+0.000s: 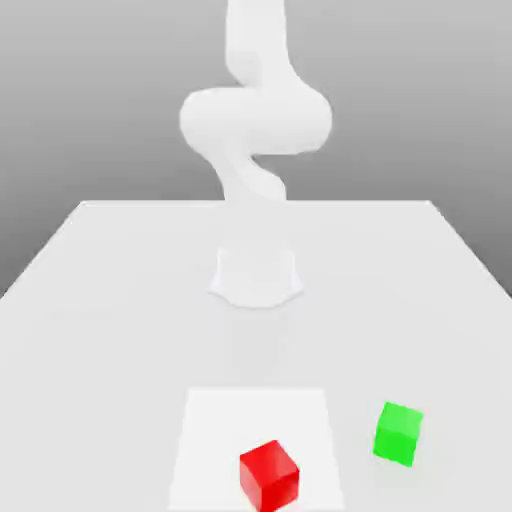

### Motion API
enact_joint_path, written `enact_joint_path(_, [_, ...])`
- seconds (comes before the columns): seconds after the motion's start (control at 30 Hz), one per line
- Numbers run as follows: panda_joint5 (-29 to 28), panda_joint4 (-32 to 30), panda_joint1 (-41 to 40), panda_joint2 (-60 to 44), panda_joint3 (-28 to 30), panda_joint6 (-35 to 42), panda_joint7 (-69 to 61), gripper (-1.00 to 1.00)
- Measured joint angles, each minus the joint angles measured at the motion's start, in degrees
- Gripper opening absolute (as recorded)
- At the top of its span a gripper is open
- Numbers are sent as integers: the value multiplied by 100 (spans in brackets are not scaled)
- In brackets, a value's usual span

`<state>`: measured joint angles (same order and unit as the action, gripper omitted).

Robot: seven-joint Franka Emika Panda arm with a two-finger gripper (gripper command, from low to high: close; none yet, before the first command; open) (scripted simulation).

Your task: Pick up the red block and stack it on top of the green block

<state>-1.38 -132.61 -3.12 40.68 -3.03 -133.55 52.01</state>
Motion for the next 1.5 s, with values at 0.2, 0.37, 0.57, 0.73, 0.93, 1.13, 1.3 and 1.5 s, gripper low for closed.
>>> enact_joint_path(0.2, [-408,-202,-674,-1268,-671,-432,1564,0])
enact_joint_path(0.37, [-789,-363,-1081,-2308,-1074,-777,2866,0])
enact_joint_path(0.57, [-1157,-559,-1297,-3542,-1266,-1196,4364,0])
enact_joint_path(0.73, [-1131,-736,-1296,-4497,-1272,-1587,5378,0])
enact_joint_path(0.93, [-841,-862,-1170,-5556,-1208,-2215,6122,0])
enact_joint_path(1.13, [-1228,-747,-876,-6300,-836,-2806,6452,-100])
enact_joint_path(1.3, [-1224,-748,-877,-6298,-838,-2816,6454,-100])
enact_joint_path(1.5, [-546,-994,-987,-5229,-1333,-2023,6229,-100])
